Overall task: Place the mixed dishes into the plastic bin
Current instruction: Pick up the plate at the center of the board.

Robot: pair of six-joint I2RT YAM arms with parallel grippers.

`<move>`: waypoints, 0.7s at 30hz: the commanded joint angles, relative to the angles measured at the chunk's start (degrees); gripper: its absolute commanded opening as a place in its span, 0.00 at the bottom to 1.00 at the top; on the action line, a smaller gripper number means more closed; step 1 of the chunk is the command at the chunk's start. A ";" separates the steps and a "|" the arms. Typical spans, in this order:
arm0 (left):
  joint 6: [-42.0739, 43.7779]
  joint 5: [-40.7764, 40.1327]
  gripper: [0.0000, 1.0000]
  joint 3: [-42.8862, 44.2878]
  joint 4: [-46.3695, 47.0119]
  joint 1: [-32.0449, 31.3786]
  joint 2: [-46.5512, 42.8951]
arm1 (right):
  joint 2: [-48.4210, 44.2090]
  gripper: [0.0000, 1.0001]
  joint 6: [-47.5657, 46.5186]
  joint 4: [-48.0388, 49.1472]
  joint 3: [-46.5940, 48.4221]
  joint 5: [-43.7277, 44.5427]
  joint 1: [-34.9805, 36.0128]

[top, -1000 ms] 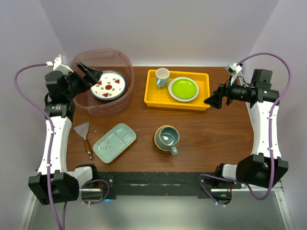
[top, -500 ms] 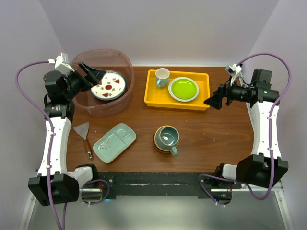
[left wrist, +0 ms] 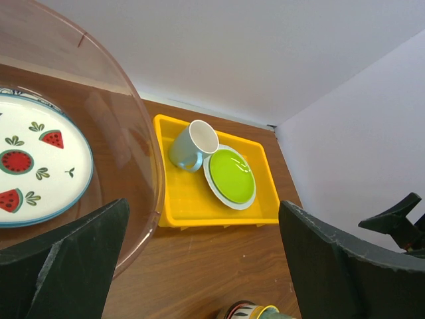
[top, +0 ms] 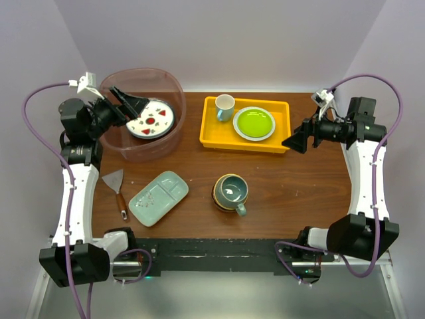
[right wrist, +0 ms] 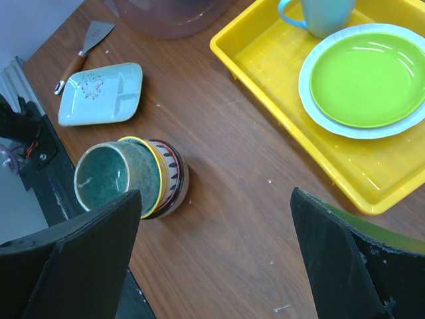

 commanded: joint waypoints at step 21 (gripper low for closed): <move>-1.56 4.84 1.00 2.20 3.83 0.30 -1.59 | -0.39 0.98 -2.47 -1.76 2.72 -2.11 -0.04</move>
